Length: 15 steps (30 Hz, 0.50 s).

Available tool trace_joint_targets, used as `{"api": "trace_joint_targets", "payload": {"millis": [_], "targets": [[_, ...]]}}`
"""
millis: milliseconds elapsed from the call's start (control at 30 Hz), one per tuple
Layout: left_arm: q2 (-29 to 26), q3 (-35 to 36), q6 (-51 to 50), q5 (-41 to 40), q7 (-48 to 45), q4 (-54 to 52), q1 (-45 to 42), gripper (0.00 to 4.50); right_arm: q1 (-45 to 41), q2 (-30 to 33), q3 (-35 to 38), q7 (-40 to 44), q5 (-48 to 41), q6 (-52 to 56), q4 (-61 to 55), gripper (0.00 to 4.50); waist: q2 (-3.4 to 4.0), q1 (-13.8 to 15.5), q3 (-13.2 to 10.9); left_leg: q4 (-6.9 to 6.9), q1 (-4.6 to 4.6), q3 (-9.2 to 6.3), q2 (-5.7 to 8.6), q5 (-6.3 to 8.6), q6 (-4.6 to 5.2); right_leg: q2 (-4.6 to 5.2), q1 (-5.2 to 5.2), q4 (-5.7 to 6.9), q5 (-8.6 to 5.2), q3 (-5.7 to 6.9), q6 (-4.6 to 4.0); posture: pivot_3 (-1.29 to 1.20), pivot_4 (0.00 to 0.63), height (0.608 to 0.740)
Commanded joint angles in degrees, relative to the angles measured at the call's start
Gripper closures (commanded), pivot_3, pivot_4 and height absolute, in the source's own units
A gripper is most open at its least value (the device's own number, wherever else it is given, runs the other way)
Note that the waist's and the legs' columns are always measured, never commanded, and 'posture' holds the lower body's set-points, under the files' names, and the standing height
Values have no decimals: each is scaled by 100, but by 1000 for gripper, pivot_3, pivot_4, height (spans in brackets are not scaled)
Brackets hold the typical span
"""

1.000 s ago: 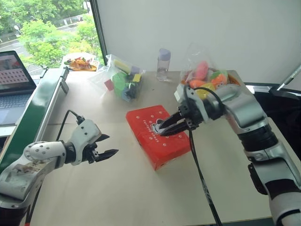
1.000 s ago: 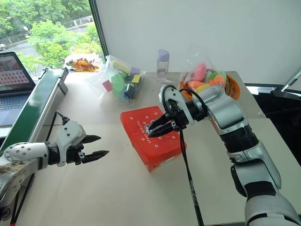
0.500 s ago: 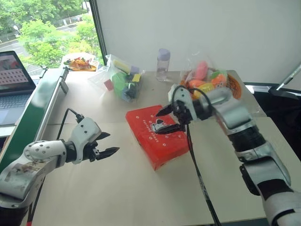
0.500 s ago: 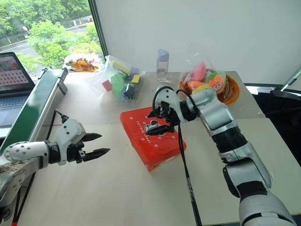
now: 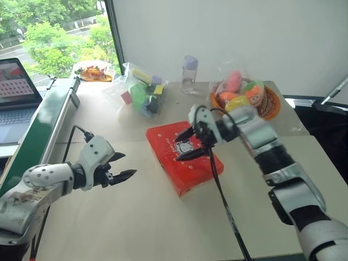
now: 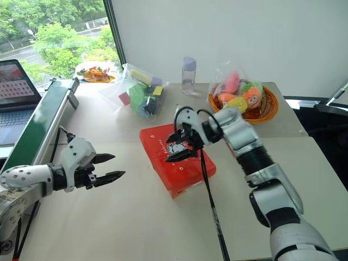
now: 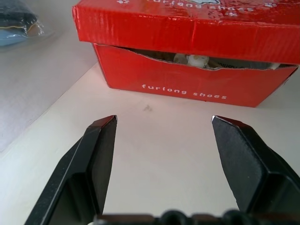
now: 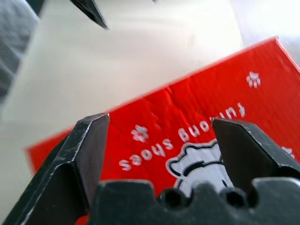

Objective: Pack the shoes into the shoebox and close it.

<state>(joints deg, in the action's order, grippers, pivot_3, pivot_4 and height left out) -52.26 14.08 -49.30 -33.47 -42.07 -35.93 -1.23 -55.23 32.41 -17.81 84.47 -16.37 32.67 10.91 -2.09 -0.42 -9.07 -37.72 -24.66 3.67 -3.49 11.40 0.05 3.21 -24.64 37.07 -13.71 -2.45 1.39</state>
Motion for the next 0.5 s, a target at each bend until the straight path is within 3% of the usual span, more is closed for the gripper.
{"api": "trace_joint_targets", "payload": {"millis": [33,100,367,500], "targets": [[-49,390,5,-168,-61,-229,108,1069,91,343,463,58,-465,488,-721,386,0,-6,0,0,1,0,0,0,0,0,1,-1,0,1,0,0,150,740],[26,494,26,-221,1,-235,139,1069,201,498,645,-120,-562,646,-970,176,0,-24,0,0,3,1,-2,0,-1,0,2,-2,0,1,-1,0,150,740],[653,684,226,-465,470,-540,151,1069,1053,957,1209,-992,-631,881,-1793,176,-1,-27,-1,-2,6,4,-1,-1,0,1,4,-1,-1,-3,-2,0,150,740],[1046,696,604,-167,891,-710,274,1069,1897,1031,1584,-1659,-379,402,-1802,176,-2,-24,0,-3,6,2,1,0,0,1,10,-5,0,-4,0,0,150,740]]}}
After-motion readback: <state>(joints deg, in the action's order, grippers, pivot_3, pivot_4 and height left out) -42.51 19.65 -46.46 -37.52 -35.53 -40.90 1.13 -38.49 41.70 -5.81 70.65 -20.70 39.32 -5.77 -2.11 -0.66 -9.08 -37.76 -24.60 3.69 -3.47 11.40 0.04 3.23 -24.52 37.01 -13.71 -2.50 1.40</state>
